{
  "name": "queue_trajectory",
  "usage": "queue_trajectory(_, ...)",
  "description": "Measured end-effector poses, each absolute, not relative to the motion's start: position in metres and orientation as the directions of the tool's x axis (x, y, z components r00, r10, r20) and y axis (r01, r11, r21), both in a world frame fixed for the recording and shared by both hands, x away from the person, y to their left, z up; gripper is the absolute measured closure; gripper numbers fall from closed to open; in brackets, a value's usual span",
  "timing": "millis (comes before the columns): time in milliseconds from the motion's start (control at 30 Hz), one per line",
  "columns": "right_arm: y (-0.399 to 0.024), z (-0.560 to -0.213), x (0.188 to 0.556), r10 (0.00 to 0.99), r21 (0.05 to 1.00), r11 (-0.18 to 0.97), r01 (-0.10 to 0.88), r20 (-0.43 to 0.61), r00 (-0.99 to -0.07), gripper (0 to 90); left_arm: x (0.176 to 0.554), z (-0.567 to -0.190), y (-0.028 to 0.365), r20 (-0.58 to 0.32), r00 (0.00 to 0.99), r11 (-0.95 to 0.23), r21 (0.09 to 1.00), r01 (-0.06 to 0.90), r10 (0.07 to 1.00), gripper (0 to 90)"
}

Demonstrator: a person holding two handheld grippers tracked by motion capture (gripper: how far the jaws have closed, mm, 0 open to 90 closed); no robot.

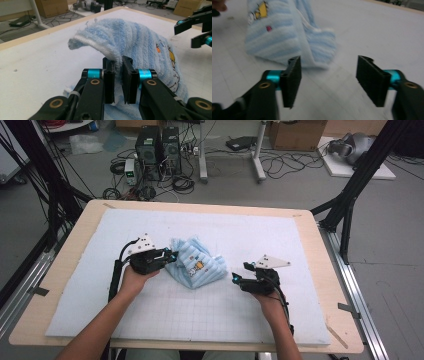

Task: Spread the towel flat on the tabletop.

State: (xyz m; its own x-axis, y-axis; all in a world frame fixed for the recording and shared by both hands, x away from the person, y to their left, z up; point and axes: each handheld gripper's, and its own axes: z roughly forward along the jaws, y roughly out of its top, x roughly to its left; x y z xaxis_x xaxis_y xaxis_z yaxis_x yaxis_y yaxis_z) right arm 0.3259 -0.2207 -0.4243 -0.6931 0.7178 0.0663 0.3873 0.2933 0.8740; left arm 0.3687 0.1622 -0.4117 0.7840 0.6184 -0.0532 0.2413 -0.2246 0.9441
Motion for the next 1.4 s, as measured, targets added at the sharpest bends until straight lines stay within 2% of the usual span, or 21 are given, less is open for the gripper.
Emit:
queue_trajectory(67, -0.2, -0.423, 0.338, 0.668, 0.874, 0.311, 0.373, 0.078, -0.74, 47.9, 0.37, -0.413, 0.165, -0.056, 0.787, -0.224, 0.944, 0.242, 0.614, 79.9)
queue_trajectory(200, -0.178, -0.426, 0.348, 0.611, 0.866, 0.349, 0.359, 0.08, -0.787, 45.6, 0.369, -0.415, 0.165, -0.05, 0.802, -0.232, 0.945, 0.231, 0.595, 82.1)
queue_trajectory(233, -0.167, -0.428, 0.352, 0.584, 0.861, 0.368, 0.351, 0.08, -0.808, 48.3, 0.369, -0.414, 0.164, -0.05, 0.805, -0.225, 0.948, 0.224, 0.591, 82.2)
queue_trajectory(267, -0.163, -0.429, 0.354, 0.573, 0.854, 0.38, 0.356, 0.085, -0.815, 55.6, 0.369, -0.414, 0.164, -0.05, 0.805, -0.225, 0.948, 0.224, 0.591, 82.2)
queue_trajectory(300, -0.163, -0.429, 0.354, 0.573, 0.854, 0.38, 0.356, 0.085, -0.815, 55.6, 0.369, -0.414, 0.164, -0.049, 0.806, -0.226, 0.948, 0.223, 0.59, 82.2)
queue_trajectory(333, -0.16, -0.43, 0.355, 0.554, 0.847, 0.399, 0.352, 0.083, -0.828, 70.4, 0.369, -0.415, 0.164, -0.057, 0.804, -0.223, 0.947, 0.231, 0.592, 81.6)
queue_trajectory(367, -0.159, -0.431, 0.353, 0.536, 0.837, 0.426, 0.343, 0.072, -0.841, 76.4, 0.369, -0.415, 0.163, -0.066, 0.804, -0.222, 0.945, 0.24, 0.591, 74.1)
queue_trajectory(433, -0.16, -0.429, 0.349, 0.53, 0.83, 0.448, 0.332, 0.053, -0.846, 78.1, 0.371, -0.417, 0.163, -0.09, 0.79, -0.213, 0.939, 0.271, 0.607, 60.2)
queue_trajectory(467, -0.167, -0.427, 0.346, 0.553, 0.836, 0.436, 0.333, 0.043, -0.832, 77.8, 0.372, -0.418, 0.164, -0.096, 0.779, -0.209, 0.936, 0.282, 0.62, 53.3)
queue_trajectory(533, -0.175, -0.426, 0.343, 0.57, 0.834, 0.429, 0.346, 0.047, -0.82, 76.7, 0.372, -0.419, 0.167, -0.106, 0.753, -0.194, 0.934, 0.299, 0.649, 47.3)
queue_trajectory(633, -0.192, -0.426, 0.335, 0.613, 0.83, 0.417, 0.371, 0.045, -0.789, 75.5, 0.37, -0.421, 0.173, -0.102, 0.741, -0.191, 0.935, 0.3, 0.664, 43.6)
queue_trajectory(800, -0.209, -0.431, 0.325, 0.664, 0.787, 0.449, 0.424, 0.024, -0.747, 72.7, 0.364, -0.428, 0.191, -0.12, 0.715, -0.169, 0.932, 0.32, 0.689, 43.0)
queue_trajectory(833, -0.215, -0.432, 0.319, 0.678, 0.769, 0.466, 0.437, 0.007, -0.735, 60.1, 0.363, -0.43, 0.194, -0.123, 0.71, -0.164, 0.933, 0.322, 0.694, 43.1)
queue_trajectory(867, -0.215, -0.432, 0.319, 0.678, 0.769, 0.466, 0.437, 0.007, -0.735, 60.1, 0.362, -0.43, 0.196, -0.124, 0.708, -0.162, 0.933, 0.322, 0.695, 43.1)
queue_trajectory(933, -0.22, -0.428, 0.317, 0.691, 0.804, 0.408, 0.433, 0.037, -0.722, 51.1, 0.361, -0.432, 0.202, -0.127, 0.704, -0.152, 0.935, 0.32, 0.699, 43.1)
queue_trajectory(967, -0.222, -0.419, 0.318, 0.704, 0.844, 0.342, 0.414, 0.062, -0.708, 41.7, 0.361, -0.433, 0.203, -0.128, 0.702, -0.149, 0.936, 0.32, 0.7, 42.9)
queue_trajectory(1033, -0.219, -0.41, 0.322, 0.708, 0.872, 0.302, 0.386, 0.066, -0.703, 32.7, 0.361, -0.433, 0.205, -0.134, 0.696, -0.143, 0.935, 0.325, 0.706, 40.8)
queue_trajectory(1167, -0.202, -0.396, 0.336, 0.69, 0.891, 0.295, 0.347, 0.053, -0.722, 24.1, 0.36, -0.436, 0.207, -0.128, 0.697, -0.157, 0.931, 0.33, 0.705, 40.3)
queue_trajectory(1300, -0.18, -0.386, 0.36, 0.668, 0.878, 0.33, 0.347, 0.042, -0.743, 26.8, 0.359, -0.44, 0.21, -0.133, 0.689, -0.152, 0.929, 0.336, 0.712, 40.4)
queue_trajectory(1400, -0.169, -0.386, 0.38, 0.667, 0.854, 0.348, 0.387, 0.065, -0.742, 40.5, 0.359, -0.44, 0.211, -0.142, 0.689, -0.143, 0.93, 0.338, 0.711, 40.5)
